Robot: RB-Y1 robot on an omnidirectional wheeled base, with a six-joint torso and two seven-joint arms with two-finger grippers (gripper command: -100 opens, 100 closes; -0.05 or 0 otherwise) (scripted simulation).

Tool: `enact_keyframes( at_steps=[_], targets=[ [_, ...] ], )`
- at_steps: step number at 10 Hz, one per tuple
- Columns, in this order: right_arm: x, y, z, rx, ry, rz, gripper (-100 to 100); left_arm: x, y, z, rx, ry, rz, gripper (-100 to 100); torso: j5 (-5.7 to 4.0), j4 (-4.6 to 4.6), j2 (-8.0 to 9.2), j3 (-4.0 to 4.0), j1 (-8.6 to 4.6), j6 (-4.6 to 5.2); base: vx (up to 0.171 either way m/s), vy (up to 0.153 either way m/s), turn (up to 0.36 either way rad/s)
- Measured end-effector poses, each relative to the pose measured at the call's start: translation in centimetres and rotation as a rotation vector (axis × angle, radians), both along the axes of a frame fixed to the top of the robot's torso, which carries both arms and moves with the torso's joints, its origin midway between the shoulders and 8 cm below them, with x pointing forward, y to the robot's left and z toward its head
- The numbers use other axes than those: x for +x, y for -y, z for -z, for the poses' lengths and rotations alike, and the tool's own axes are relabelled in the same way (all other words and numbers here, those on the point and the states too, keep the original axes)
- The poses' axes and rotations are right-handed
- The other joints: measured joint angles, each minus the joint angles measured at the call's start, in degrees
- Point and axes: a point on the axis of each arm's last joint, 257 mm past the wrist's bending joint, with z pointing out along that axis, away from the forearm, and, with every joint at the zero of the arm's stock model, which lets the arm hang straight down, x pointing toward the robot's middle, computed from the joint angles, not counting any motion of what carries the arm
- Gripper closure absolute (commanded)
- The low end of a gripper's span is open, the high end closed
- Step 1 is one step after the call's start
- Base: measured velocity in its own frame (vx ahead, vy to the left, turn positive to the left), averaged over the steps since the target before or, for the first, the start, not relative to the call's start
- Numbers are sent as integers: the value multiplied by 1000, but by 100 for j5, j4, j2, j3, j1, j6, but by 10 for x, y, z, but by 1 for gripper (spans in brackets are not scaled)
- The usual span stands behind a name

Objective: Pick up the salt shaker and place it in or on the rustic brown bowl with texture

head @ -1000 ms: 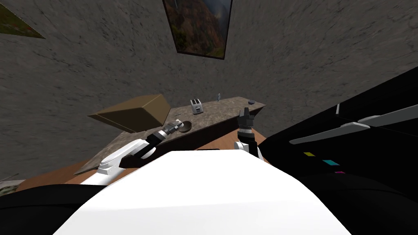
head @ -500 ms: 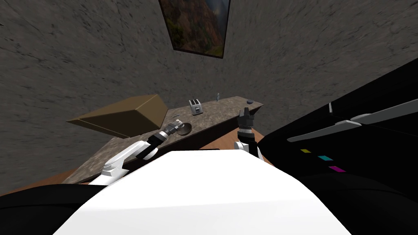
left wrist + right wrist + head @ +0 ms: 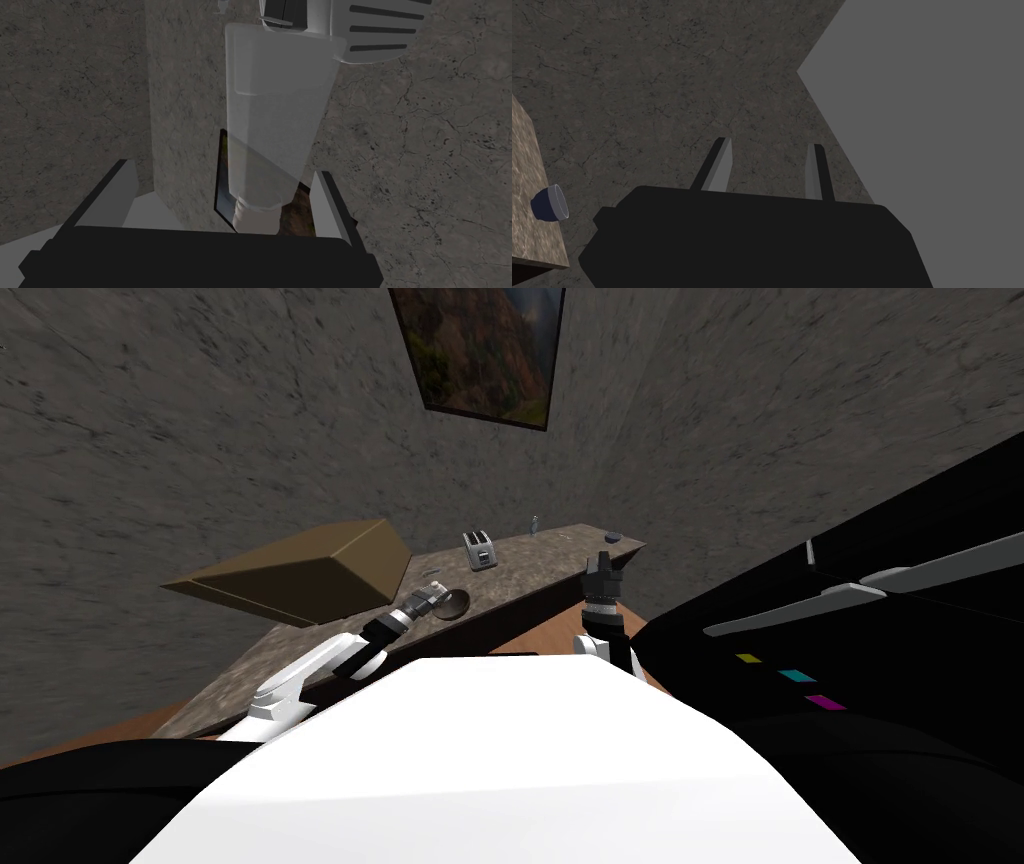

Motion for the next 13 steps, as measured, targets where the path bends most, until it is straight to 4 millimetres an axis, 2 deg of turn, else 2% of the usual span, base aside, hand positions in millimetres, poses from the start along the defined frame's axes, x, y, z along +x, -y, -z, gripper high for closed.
enact_keyframes(
  at_steps=[8,9,13],
  targets=[
    [0,0,0,0,0,0,0,-9,9,-60,16,18,102,-100,-5,-5,-23,-13,-19,-1,49,-41,120],
    [0,0,0,0,0,0,0,-9,10,-61,14,18,105,0,-3,-5,-16,-10,-12,3,5,-5,-7],
    [0,0,0,0,0,0,0,-9,10,-61,14,18,105,0,1,-1,-2,-1,2,2,0,0,0]
  ],
)
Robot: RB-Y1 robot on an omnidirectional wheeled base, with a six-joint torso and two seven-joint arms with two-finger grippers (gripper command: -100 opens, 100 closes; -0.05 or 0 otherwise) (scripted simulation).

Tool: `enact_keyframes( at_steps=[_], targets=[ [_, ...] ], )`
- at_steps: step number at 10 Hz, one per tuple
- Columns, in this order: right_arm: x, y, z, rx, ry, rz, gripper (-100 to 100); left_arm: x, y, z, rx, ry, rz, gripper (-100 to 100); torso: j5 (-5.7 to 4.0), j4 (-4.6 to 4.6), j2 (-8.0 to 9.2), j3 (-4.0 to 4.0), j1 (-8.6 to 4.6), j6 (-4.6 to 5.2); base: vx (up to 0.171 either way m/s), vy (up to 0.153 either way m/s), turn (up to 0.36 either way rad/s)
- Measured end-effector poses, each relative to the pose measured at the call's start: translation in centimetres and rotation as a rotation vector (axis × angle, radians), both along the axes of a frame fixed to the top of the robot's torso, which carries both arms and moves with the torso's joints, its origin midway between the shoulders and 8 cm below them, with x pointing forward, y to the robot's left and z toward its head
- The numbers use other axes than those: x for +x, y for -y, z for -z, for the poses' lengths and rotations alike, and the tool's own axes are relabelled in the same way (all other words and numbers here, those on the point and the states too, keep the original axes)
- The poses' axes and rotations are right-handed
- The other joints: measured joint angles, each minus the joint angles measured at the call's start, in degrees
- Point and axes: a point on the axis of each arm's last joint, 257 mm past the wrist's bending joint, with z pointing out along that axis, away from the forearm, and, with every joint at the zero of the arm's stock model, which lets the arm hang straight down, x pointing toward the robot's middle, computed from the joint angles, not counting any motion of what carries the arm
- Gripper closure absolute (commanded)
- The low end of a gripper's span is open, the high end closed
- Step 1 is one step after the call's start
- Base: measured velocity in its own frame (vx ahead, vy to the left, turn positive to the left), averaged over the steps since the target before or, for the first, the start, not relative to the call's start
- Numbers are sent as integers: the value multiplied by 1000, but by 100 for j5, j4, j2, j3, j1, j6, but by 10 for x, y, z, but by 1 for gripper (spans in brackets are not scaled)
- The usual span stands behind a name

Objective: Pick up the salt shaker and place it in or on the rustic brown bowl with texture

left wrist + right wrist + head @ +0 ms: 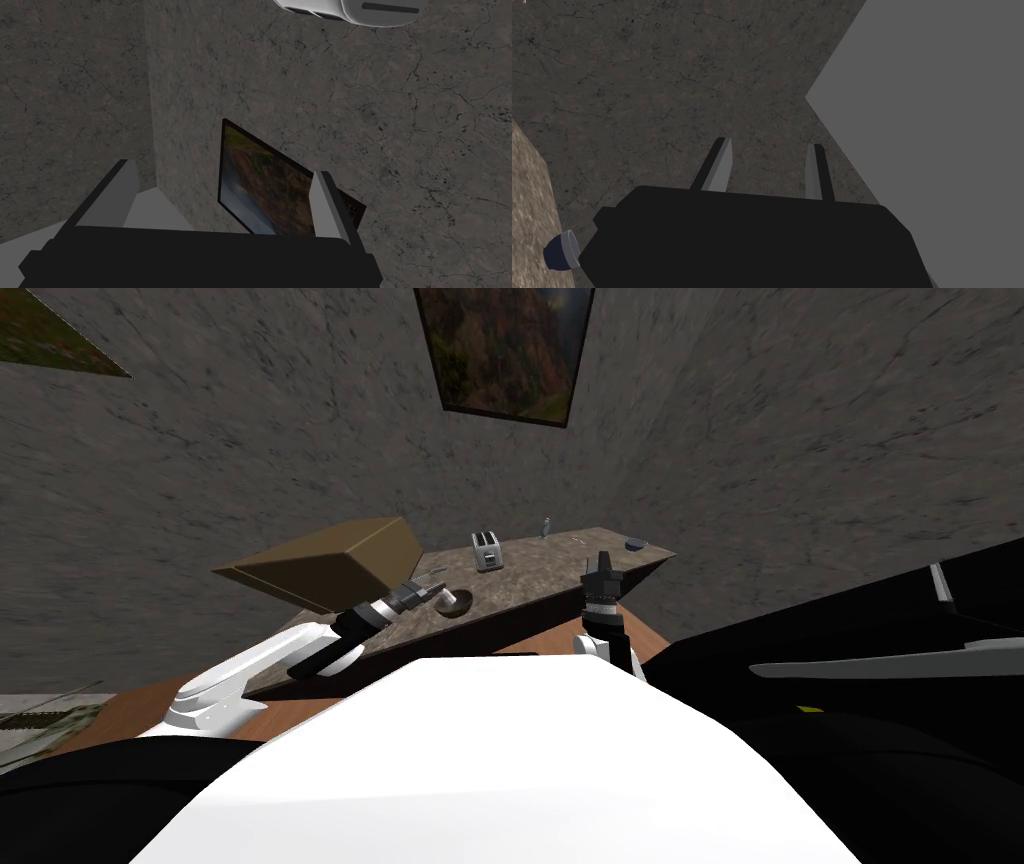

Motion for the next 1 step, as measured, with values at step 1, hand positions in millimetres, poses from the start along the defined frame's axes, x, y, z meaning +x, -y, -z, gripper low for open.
enact_keyframes(
  at_steps=[1],
  targets=[
    [0,0,0,0,0,0,0,0,0,0,0,0,0,0,0,0,0,0,0,0,0,0,0]
  ],
)
